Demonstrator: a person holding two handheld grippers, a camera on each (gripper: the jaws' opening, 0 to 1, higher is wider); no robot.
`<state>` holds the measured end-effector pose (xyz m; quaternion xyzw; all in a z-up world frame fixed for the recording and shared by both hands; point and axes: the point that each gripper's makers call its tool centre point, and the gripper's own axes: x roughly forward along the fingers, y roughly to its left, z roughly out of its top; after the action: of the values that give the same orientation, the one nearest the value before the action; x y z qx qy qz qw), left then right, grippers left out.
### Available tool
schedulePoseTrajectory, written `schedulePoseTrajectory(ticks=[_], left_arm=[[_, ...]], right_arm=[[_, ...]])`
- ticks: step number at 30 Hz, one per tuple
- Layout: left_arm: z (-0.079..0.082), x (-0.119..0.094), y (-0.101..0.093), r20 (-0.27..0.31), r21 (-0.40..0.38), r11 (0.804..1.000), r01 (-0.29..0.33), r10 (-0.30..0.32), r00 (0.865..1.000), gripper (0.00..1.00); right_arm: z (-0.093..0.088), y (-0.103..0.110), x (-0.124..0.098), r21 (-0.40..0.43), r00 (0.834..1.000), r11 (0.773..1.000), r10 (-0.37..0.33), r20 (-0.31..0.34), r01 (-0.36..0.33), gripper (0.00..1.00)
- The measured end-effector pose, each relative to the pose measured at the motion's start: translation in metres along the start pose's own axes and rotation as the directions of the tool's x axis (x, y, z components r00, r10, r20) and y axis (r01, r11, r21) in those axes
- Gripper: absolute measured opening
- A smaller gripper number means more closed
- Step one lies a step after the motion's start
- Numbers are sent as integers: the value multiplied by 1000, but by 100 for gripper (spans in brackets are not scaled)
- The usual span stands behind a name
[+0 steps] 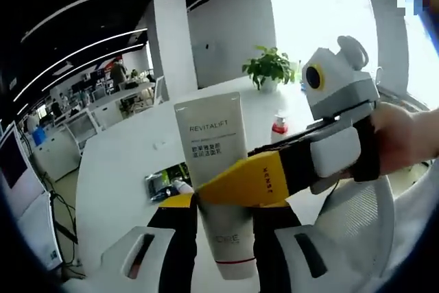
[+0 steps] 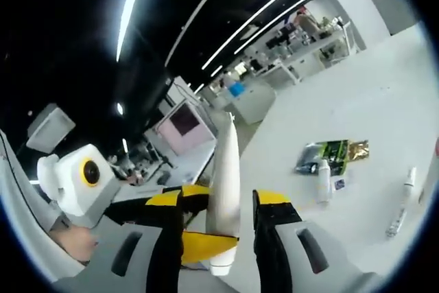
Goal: Arrange the skincare products in the storage area until every visible bottle or jar stands upright without overlapping.
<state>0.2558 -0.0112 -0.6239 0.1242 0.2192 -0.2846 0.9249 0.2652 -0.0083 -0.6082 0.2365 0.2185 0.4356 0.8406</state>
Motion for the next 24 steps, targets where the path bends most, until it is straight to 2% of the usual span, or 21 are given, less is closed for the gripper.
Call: schedulePoseTrajectory(ticks=[4,6,10,13,18,24], left_arm=[[-4,-5,1,-3,16,1000,6,-6,1000,27],[-6,-7,0,-5,20,1000,11,-11,1000,27],[-13,-11,0,-11,16,1000,18,-17,1000,28],[-20,-16,1,-14,30,999,19,-18,1000,28],[-25,-22,3,-11,16,999,28,-28,1000,29],[-27,-28,-1,10,44,997,57,-57,998,32]], right_arm=[[-7,4,3,-5,1000,1000,-2,-18,2,27],[-16,4,3,-38,998,999,-26,-50,24,20],[-20,7,4,-28,999,999,-26,-40,25,19],[-25,12,6,-77,999,997,-30,-42,27,16],[-31,17,7,-75,999,997,-20,-31,18,13],[-34,21,5,-82,999,997,-13,-34,10,12]])
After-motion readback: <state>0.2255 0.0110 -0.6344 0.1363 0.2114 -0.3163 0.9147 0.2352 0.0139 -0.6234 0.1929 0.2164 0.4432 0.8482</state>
